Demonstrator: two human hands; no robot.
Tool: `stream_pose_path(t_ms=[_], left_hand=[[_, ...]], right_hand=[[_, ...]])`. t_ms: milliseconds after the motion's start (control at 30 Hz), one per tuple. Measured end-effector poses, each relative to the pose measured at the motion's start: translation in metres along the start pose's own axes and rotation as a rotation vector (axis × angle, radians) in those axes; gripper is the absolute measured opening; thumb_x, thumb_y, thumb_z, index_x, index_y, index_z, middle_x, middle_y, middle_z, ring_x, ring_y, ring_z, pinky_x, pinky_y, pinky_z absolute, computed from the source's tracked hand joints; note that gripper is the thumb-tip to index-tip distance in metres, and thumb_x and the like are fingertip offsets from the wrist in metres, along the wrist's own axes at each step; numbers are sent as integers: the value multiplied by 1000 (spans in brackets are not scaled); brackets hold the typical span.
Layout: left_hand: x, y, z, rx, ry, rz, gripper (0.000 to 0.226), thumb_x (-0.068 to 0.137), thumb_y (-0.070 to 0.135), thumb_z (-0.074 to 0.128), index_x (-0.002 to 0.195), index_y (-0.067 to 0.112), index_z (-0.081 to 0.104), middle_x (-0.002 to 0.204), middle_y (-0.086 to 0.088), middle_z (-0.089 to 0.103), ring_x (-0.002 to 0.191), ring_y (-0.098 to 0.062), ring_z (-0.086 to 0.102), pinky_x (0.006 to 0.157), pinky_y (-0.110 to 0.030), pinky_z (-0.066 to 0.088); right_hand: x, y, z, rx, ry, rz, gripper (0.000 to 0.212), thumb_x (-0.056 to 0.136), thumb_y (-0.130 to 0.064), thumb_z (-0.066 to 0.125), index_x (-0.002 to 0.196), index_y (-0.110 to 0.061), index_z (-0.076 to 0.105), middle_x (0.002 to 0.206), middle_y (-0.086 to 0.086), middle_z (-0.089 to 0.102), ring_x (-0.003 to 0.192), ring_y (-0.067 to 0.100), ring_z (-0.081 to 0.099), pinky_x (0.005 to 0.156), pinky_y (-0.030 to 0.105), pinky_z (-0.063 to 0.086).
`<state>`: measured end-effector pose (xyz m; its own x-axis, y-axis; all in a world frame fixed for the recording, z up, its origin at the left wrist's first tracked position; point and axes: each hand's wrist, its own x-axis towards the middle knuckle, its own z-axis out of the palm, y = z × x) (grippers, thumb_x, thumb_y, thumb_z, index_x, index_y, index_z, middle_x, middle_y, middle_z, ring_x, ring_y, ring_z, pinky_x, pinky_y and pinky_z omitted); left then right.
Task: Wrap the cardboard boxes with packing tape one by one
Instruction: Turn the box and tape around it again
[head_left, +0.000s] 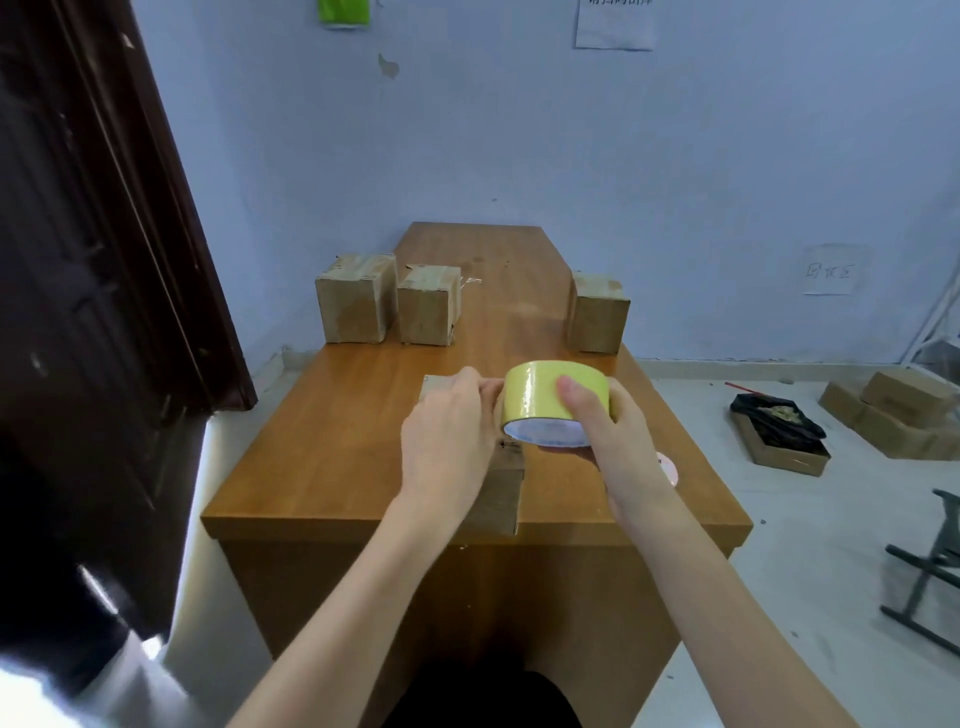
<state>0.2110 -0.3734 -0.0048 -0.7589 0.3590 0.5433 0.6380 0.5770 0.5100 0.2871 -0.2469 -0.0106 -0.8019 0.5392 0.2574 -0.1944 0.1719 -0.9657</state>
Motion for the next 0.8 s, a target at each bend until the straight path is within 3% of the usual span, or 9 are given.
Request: stream_pose_path(t_ms=[67, 133, 200, 267, 400, 500, 600, 733, 800], left_hand=[[1, 0, 4, 29, 8, 2, 21, 96, 35, 43, 95, 18, 56, 80, 12, 51, 62, -5, 48, 49, -17, 34], [5, -2, 7, -55, -23, -60, 23, 98, 31, 41, 96, 17, 59, 83, 8, 58, 68, -10, 52, 54, -24, 42], [9, -6, 6, -78, -15, -117, 25, 98, 31, 41, 85, 16, 56, 80, 4, 60, 70, -14, 53, 58, -30, 46], [13, -12, 1, -85, 1, -147, 29, 98, 37, 42, 76, 20, 51, 71, 7, 55, 65, -8, 50, 53, -22, 36], [19, -13, -3, -77, -6, -132, 30, 97, 37, 43, 81, 16, 55, 70, 9, 52, 64, -6, 47, 53, -17, 33], [17, -12, -7, -44, 80, -172, 27, 97, 37, 43, 82, 16, 54, 71, 8, 52, 63, -5, 47, 52, -15, 31], [18, -19, -18, -66, 157, -152, 24, 96, 36, 45, 83, 18, 55, 72, 9, 53, 64, -3, 49, 54, -12, 32], [18, -28, -22, -57, -10, -143, 29, 97, 34, 44, 86, 13, 61, 77, 6, 55, 65, -6, 50, 58, -20, 37], [13, -33, -20, -62, -89, -186, 35, 98, 35, 44, 85, 9, 63, 72, 1, 58, 61, -14, 53, 55, -25, 42]], right_hand=[[4, -3, 1, -36, 26, -33, 42, 67, -59, 70, 88, -29, 51, 87, -9, 54, 75, -11, 58, 54, 6, 46], [8, -8, 0, -72, 52, -12, 41, 67, -57, 60, 89, -24, 54, 85, -5, 54, 76, -3, 58, 58, 11, 45], [11, -10, -5, -149, 85, 3, 57, 65, -60, 56, 98, -13, 56, 86, 0, 54, 78, 7, 55, 63, 19, 44], [11, -12, -13, -268, 82, 0, 71, 63, -63, 58, 103, -4, 53, 87, 5, 51, 76, 13, 51, 65, 27, 43], [13, -22, -19, -495, 29, 11, 74, 53, -80, 48, 88, -15, 54, 83, 5, 57, 78, 18, 56, 70, 38, 48], [14, -26, -16, -661, 88, -45, 65, 59, -80, 45, 78, -18, 48, 70, -4, 49, 67, 15, 50, 59, 35, 41], [12, -24, -20, -866, 124, -41, 62, 70, -77, 50, 87, -18, 47, 78, -6, 54, 71, 10, 51, 59, 34, 45], [15, -24, -28, -898, 120, -130, 57, 76, -73, 45, 82, -17, 43, 75, -5, 48, 67, 7, 44, 53, 26, 33], [18, -23, -26, -795, 93, -190, 58, 75, -69, 49, 75, -12, 44, 68, -2, 42, 60, 8, 38, 51, 27, 28]])
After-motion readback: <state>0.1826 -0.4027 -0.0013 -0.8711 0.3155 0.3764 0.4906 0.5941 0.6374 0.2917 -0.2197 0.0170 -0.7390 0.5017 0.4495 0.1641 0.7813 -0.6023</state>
